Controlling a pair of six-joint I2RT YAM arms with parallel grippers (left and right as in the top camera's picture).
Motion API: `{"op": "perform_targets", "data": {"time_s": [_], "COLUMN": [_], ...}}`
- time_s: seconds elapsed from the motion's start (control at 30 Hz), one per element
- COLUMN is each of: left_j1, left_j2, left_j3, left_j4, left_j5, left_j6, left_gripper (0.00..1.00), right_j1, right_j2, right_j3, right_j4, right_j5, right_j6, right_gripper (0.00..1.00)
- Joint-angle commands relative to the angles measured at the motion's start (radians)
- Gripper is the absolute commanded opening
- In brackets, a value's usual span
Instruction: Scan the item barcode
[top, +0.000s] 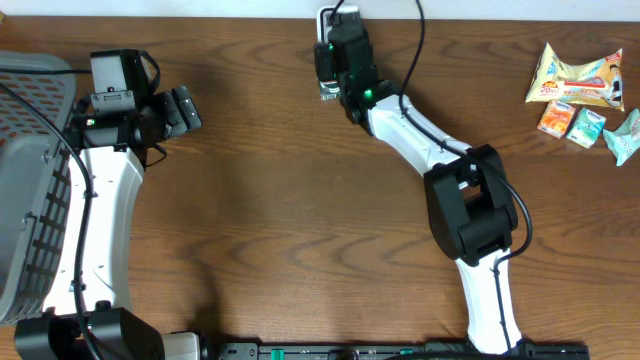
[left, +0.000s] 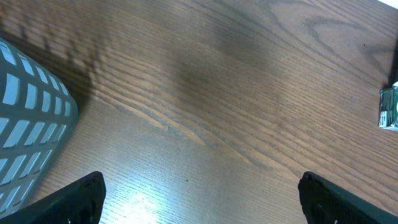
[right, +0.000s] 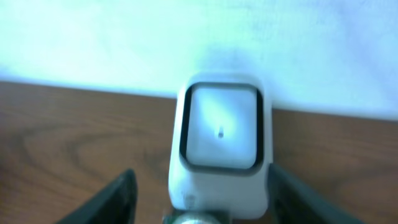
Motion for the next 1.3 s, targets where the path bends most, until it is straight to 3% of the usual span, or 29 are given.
{"op": "perform_targets", "data": {"time_s": [0.0,0.5,0.97,1.27], "left_j1": [0.003,0.003,0.003,0.003], "left_j2": [0.005,0.005,0.005,0.005], "left_j3": [-0.005,-0.005,-0.005,-0.005], "left_j4": [-0.003,-0.003,-0.003,-0.003], "left_j5": [-0.006,-0.006,-0.006,-0.006], "left_j6": [-0.008,-0.008,-0.008,-0.008], "left_gripper": [0.98,0.98,0.97,0.98], "right_j1": [-0.026,-0.029,-0.011,-0.005], "right_j2": [-0.039,0.013,0.077,0.115], "right_j3": [0.004,0.003,0.003,0.0], "right_j4": [0.045,-0.093,-0.226,-0.227], "right_j5": [-0.053,-0.258,-0.238,-0.239], "right_j6": [-0.061,-0.019,-0.008,-0.008], "right_gripper": [0.54,0.63,0.66,0.7]}}
